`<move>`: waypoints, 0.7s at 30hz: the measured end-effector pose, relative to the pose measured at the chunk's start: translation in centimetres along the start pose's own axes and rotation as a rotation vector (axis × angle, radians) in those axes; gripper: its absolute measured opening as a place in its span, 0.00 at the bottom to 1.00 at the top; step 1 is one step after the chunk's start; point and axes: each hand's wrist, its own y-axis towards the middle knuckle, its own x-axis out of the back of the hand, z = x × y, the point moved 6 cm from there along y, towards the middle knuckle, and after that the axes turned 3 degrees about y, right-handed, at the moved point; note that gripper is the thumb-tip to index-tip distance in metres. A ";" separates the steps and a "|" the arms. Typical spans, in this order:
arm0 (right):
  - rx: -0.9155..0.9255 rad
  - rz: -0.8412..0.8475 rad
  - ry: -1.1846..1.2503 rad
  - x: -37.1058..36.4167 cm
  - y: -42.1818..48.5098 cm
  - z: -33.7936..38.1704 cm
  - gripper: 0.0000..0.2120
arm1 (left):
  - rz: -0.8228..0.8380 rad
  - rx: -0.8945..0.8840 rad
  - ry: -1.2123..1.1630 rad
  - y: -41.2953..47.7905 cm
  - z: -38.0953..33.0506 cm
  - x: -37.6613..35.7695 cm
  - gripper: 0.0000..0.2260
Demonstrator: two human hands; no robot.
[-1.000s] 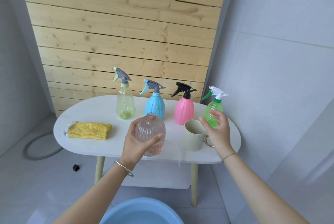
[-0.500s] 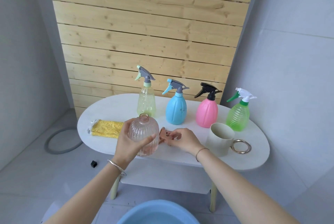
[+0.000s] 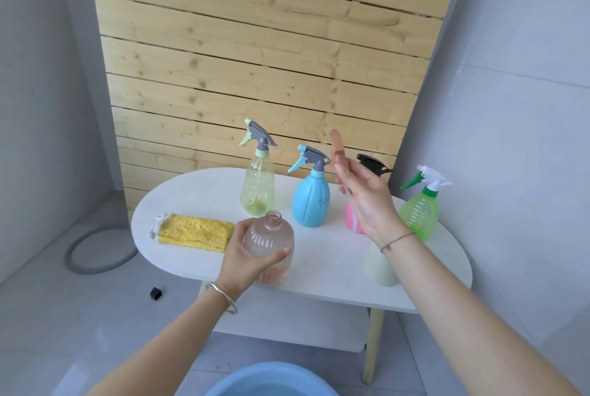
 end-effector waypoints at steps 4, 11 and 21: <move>0.097 -0.071 0.132 -0.8 1.1 3.2 0.14 | 0.065 0.000 -0.012 -0.3 -0.3 -2.8 0.37; 0.218 -0.143 0.139 -2.0 1.6 4.1 0.15 | 0.118 0.019 -0.019 -0.3 -0.4 -5.6 0.38; 0.251 -0.127 -0.004 -4.6 2.4 2.1 0.18 | 0.163 0.031 -0.011 0.2 0.4 -5.9 0.34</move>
